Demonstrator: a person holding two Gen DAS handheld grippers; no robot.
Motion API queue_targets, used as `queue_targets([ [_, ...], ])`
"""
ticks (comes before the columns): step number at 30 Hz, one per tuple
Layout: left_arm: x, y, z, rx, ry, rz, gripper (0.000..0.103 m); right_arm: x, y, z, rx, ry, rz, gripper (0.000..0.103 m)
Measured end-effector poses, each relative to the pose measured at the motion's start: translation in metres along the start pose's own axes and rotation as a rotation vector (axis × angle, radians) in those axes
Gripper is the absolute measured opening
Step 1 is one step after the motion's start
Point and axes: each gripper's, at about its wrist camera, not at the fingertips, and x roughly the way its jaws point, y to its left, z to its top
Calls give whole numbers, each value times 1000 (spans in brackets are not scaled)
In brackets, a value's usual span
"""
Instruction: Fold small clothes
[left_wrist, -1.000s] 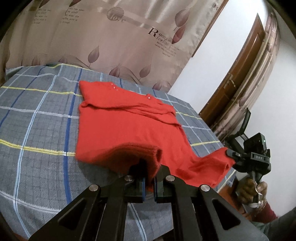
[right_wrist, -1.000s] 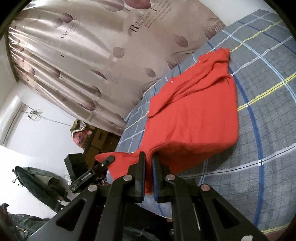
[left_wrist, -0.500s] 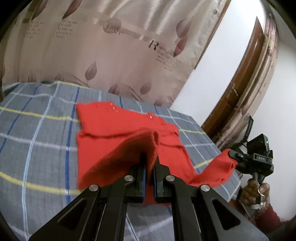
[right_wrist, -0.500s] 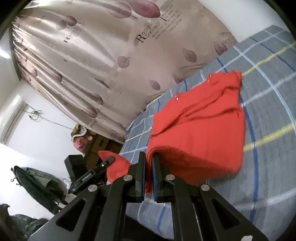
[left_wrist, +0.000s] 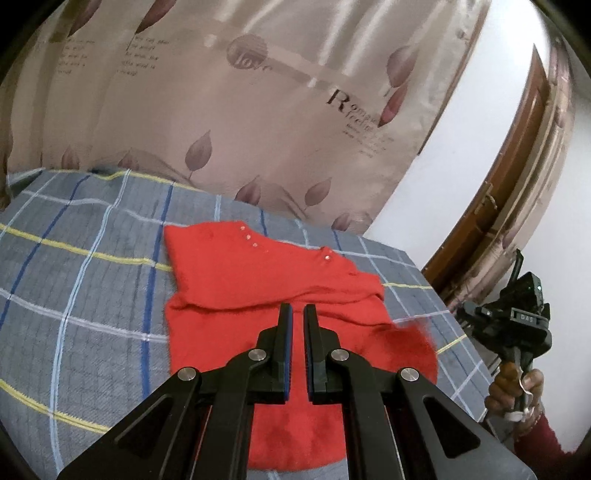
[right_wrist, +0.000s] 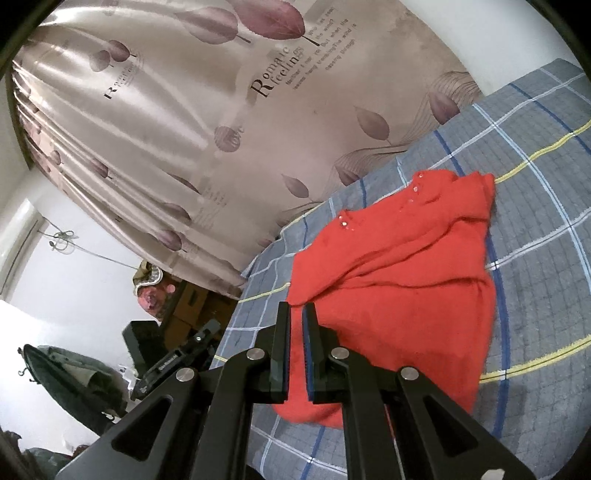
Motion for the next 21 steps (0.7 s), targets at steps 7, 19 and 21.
queue_targets([
  [7, 30, 46, -9, -23, 283, -88, 10, -7, 2, -17, -25, 17, -17, 8],
  [19, 90, 50, -31, 123, 434, -126, 26, 32, -23, -41, -276, 222, -375, 25],
  [21, 93, 55, -29, 102, 428, -142, 27, 43, -32, -36, -285, 249, -382, 27],
])
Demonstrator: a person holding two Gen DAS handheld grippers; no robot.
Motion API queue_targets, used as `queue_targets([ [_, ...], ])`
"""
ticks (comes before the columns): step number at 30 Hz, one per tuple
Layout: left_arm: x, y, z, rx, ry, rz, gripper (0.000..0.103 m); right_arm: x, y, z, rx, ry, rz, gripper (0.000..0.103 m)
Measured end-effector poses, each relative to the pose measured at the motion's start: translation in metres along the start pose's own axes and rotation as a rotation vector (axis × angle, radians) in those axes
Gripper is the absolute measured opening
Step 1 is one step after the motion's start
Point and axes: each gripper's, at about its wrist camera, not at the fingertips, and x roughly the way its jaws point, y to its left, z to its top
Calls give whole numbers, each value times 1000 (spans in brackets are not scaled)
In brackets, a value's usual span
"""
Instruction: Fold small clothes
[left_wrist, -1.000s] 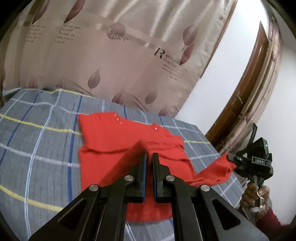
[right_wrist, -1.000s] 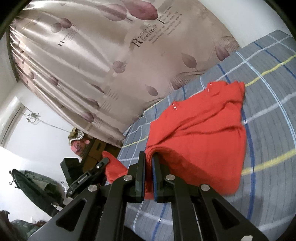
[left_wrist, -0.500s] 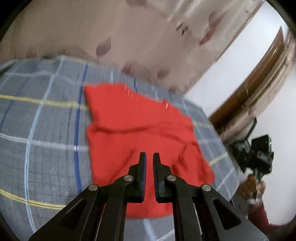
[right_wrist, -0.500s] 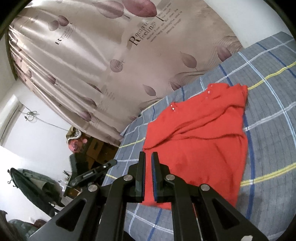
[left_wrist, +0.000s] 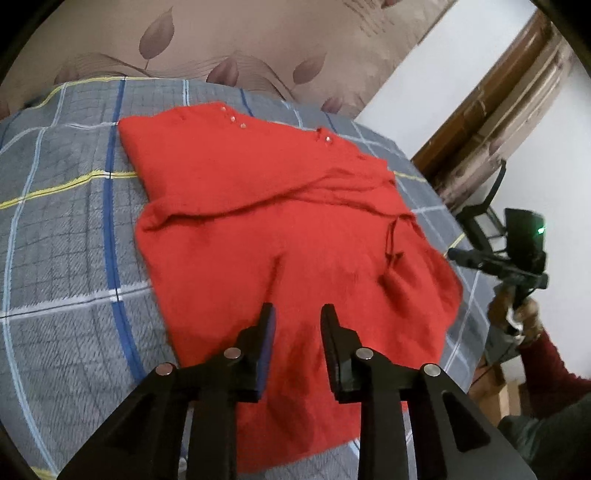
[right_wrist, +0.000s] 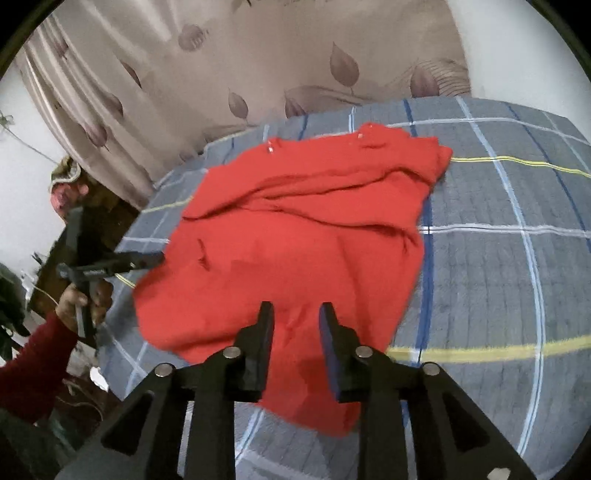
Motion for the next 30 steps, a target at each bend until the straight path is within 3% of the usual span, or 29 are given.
queue_targets([
  [5, 10, 2, 4, 27, 38, -23, 27, 32, -12, 16, -23, 48, -20, 28],
  [10, 21, -5, -2, 102, 57, 41, 25, 55, -10, 20, -56, 94, 10, 28],
  [11, 22, -9, -3, 130, 51, 56, 20, 55, -6, 21, -77, 96, 14, 24],
  [12, 23, -13, -4, 152, 48, 73, 14, 56, -1, 20, -99, 100, 4, 10],
  [13, 24, -13, -4, 155, 48, 82, 4, 58, 0, 20, -106, 107, 1, 5],
  [20, 21, -9, 1, 89, 16, 64, 2, 52, 3, 20, -69, 50, 50, 3],
  [22, 21, -9, 4, 96, 5, 90, 2, 49, 6, 20, -79, 40, 54, 3],
  [27, 28, -10, 10, 123, 83, 110, 13, 51, 1, 21, -57, 56, 68, 9],
  [30, 33, -21, 9, 194, 112, 75, 42, 54, -6, 21, -24, 62, 78, 17],
])
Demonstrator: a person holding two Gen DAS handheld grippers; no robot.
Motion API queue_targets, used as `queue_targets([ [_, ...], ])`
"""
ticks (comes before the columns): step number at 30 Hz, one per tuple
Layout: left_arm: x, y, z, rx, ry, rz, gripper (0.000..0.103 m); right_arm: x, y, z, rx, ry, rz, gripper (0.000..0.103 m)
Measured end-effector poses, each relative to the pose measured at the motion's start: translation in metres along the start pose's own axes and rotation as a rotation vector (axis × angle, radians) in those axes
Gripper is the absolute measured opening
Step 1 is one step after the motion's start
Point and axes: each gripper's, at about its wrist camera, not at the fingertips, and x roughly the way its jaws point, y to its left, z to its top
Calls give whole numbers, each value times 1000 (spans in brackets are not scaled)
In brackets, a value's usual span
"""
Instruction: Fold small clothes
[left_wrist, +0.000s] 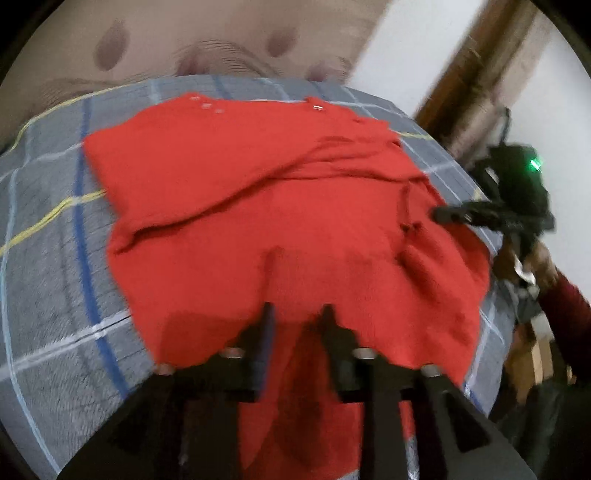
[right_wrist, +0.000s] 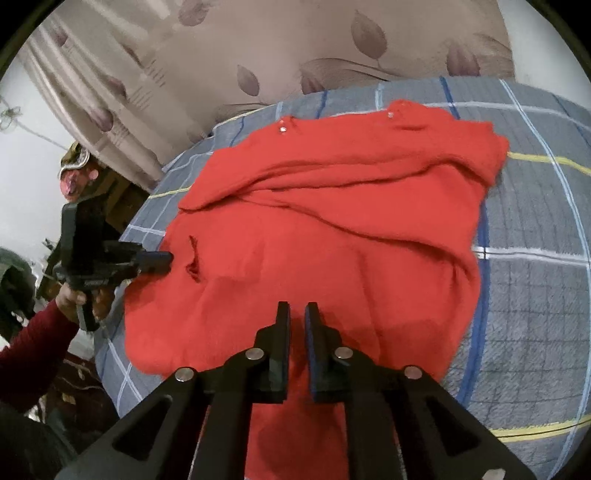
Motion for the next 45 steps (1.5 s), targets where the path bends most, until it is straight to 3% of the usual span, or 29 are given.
queue_targets([
  [2, 3, -8, 2, 44, 30, -38, 68, 3, -2, -1, 4, 12, 10, 21],
  [4, 7, -15, 4, 91, 59, -60, 75, 4, -2, -2, 3, 15, 16, 23],
  [8, 3, -7, 11, 45, 58, -100, 75, 5, -5, -2, 15, 16, 33, 23],
  [11, -14, 6, 12, -3, -21, -80, 75, 3, -5, -4, 13, 15, 48, 26],
  [16, 5, 0, 6, 57, 68, -80, 74, 5, -9, -4, 39, 10, 74, 26],
  [18, 8, -7, 6, 70, 90, -137, 73, 6, -9, -3, 39, 9, 74, 26],
  [19, 10, -9, 6, 70, 91, -142, 72, 7, -8, -3, 36, 10, 74, 27],
  [21, 11, -13, 6, 101, 79, -112, 56, 7, -8, -2, 32, 13, 79, 28],
  [22, 10, -13, 6, 108, 74, -92, 27, 7, -8, -2, 29, 13, 81, 28],
  [23, 10, -10, 7, 100, 67, -71, 13, 7, -8, -2, 29, 13, 83, 28],
  [26, 11, -2, 5, 52, 40, -98, 13, 7, -10, -2, 33, 11, 91, 27],
  [29, 11, -4, 2, 46, 8, -84, 12, 11, -7, -2, 16, 27, 80, 8],
  [32, 6, -4, -1, 13, -36, -69, 11, 12, -1, -3, -3, 27, 67, 6],
  [39, -21, -14, -3, -65, -194, -25, 10, -12, 15, 1, -17, -73, 89, 4],
  [45, -47, -30, 7, -44, -302, 16, 10, -33, 26, 16, -56, -137, 81, 4],
])
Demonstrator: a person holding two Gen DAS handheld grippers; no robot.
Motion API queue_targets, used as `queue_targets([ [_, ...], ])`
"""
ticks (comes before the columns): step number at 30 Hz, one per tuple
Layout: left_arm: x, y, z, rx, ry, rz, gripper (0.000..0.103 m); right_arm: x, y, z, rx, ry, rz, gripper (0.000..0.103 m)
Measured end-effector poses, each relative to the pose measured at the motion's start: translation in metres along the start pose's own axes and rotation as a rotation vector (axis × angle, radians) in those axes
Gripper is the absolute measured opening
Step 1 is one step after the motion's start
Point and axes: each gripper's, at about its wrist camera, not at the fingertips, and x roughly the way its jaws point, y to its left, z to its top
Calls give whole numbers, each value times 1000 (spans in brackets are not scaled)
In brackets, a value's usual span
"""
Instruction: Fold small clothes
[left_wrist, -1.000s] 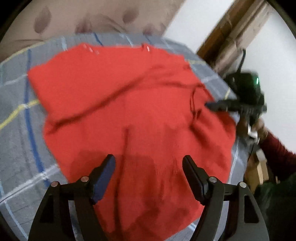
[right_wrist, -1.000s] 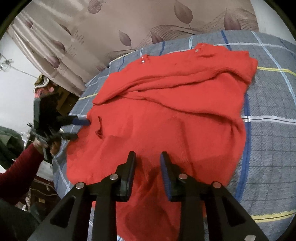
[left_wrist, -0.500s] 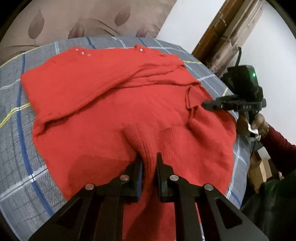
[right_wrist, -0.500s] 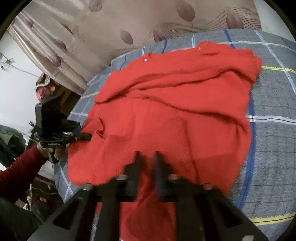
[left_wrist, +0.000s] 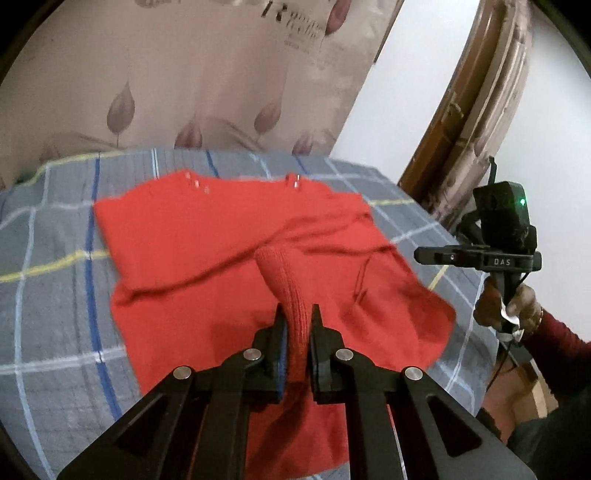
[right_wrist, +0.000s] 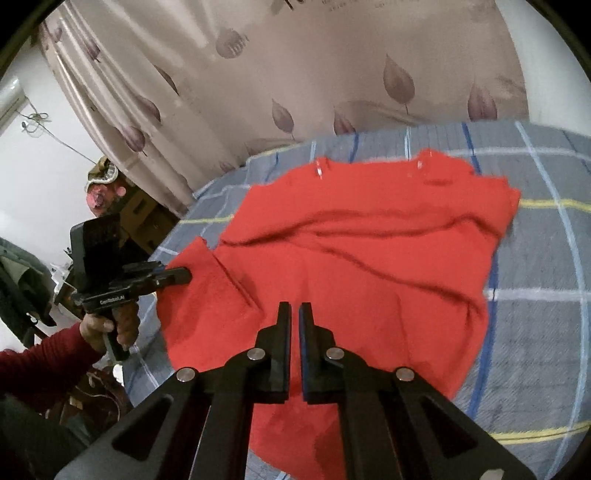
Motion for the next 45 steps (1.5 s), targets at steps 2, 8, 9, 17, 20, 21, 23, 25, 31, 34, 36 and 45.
queue_targets([
  [2, -3, -1, 6, 5, -12, -2, 10, -6, -1, 7, -8, -22, -6, 4],
  [8, 0, 1, 2, 6, 6, 8, 10, 2, -31, 7, 68, 54, -45, 15],
  [9, -1, 0, 1, 5, 4, 6, 10, 7, -38, 3, 87, 79, -47, 21],
  [17, -20, -9, -3, 19, -69, 19, 10, 31, -53, -17, 88, 171, -108, 29],
  [20, -23, -10, -4, 21, -86, 25, 10, 40, -46, -17, 55, 191, -102, 31],
  [21, -24, -10, -4, 19, -89, 21, 10, 42, -44, -16, 48, 195, -99, 30],
  [23, -24, -11, -5, 19, -90, 24, 10, 44, -40, -17, 30, 199, -91, 13],
  [25, -24, -12, -5, 22, -88, 30, 10, 47, -38, -19, 14, 210, -85, 9],
  [31, -29, -2, -2, -16, -119, 47, 10, 28, -31, -13, 20, 90, -107, 8],
  [34, -33, 7, 4, -43, -146, 54, 10, 17, -31, -4, 29, 38, -108, 8],
  [36, -34, 11, 9, -51, -162, 66, 10, 12, -28, 3, 22, 14, -104, 8],
  [45, -29, 29, 32, -65, -224, 132, 10, 4, -29, 41, 5, -62, -122, 8],
])
